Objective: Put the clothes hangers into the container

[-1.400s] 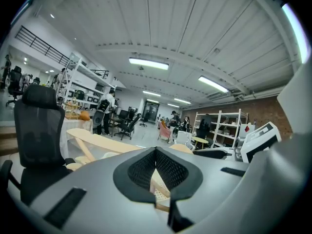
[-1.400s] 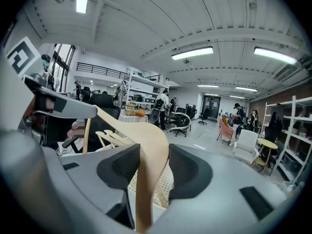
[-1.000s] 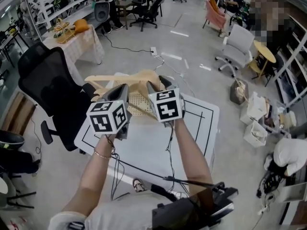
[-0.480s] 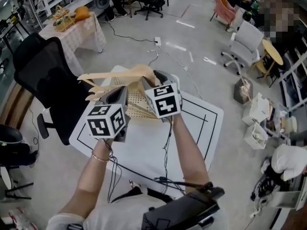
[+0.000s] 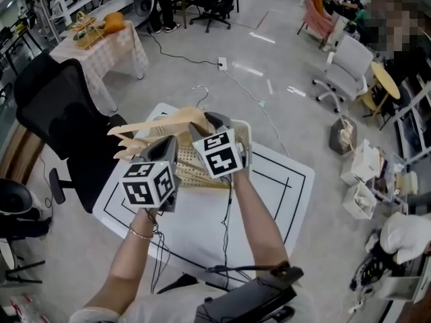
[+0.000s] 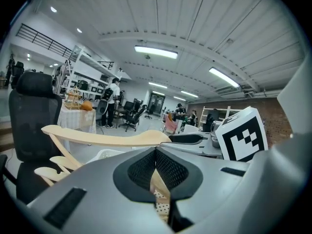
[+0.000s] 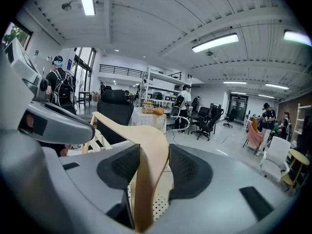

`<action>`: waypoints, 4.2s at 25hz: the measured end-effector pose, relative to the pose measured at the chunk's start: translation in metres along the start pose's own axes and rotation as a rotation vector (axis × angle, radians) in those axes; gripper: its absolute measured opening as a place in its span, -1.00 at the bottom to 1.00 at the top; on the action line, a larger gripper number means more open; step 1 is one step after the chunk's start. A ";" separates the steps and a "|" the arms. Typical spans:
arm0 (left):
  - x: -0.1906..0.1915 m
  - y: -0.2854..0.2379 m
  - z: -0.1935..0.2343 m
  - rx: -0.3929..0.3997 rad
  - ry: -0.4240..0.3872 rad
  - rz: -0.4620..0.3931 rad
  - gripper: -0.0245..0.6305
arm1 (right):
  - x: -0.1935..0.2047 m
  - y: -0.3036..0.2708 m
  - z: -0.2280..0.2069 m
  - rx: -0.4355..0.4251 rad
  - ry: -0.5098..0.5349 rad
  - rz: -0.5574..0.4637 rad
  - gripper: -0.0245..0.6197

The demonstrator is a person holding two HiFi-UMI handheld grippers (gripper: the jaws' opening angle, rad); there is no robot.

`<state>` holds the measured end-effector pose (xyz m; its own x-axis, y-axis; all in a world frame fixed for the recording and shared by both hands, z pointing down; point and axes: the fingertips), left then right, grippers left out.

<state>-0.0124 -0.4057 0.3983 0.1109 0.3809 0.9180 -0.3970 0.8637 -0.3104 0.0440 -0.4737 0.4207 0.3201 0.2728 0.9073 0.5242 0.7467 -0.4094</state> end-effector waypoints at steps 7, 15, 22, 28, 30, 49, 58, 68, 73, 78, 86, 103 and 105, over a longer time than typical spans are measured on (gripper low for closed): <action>0.023 -0.021 0.007 0.001 0.021 0.052 -0.90 | 0.028 -0.024 0.000 -0.050 -0.102 0.030 -0.33; 0.049 -0.032 0.013 -0.008 0.041 0.102 -0.89 | 0.070 -0.032 0.001 -0.055 -0.082 0.097 -0.33; 0.060 -0.030 0.011 -0.017 0.051 0.118 -0.90 | 0.080 -0.034 0.011 -0.087 -0.060 0.131 -0.33; 0.071 -0.016 0.012 -0.045 0.068 0.130 -0.90 | 0.086 -0.034 0.019 -0.098 -0.060 0.138 -0.33; 0.073 -0.010 0.014 -0.053 0.070 0.132 -0.90 | 0.087 -0.034 0.023 -0.091 -0.072 0.139 -0.33; 0.056 0.047 -0.009 -0.031 0.060 0.080 -0.90 | 0.053 0.027 0.019 0.045 -0.174 0.038 -0.33; 0.055 0.090 -0.032 0.002 0.055 0.045 -0.90 | 0.066 0.091 0.039 0.104 -0.229 0.036 -0.64; 0.066 0.141 -0.057 0.058 0.038 0.039 -0.90 | 0.095 0.174 0.066 0.238 -0.359 -0.002 -0.86; 0.072 0.168 -0.068 0.090 0.018 0.035 -0.89 | 0.105 0.213 0.085 0.324 -0.370 -0.054 -0.87; 0.088 0.190 -0.076 0.106 0.009 0.045 -0.89 | 0.112 0.240 0.110 0.325 -0.425 -0.082 -0.87; 0.103 0.223 -0.100 0.080 -0.004 0.040 -0.90 | 0.117 0.277 0.140 0.276 -0.461 -0.114 -0.87; 0.148 0.258 -0.158 0.042 0.018 0.061 -0.90 | 0.165 0.342 0.163 0.243 -0.550 -0.091 -0.87; 0.140 0.256 -0.162 0.062 0.018 0.046 -0.90 | 0.164 0.345 0.164 0.258 -0.544 -0.090 -0.87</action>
<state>0.0490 -0.0776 0.4076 0.1072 0.4258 0.8985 -0.4580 0.8232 -0.3355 0.1481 -0.0722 0.4435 -0.2016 0.4219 0.8840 0.3008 0.8855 -0.3540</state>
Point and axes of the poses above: the fingertips, and each gripper's own axes: y backward along the fingers, z to its left, x out of its underside, and after that the axes turned 2 degrees about -y, right-handed
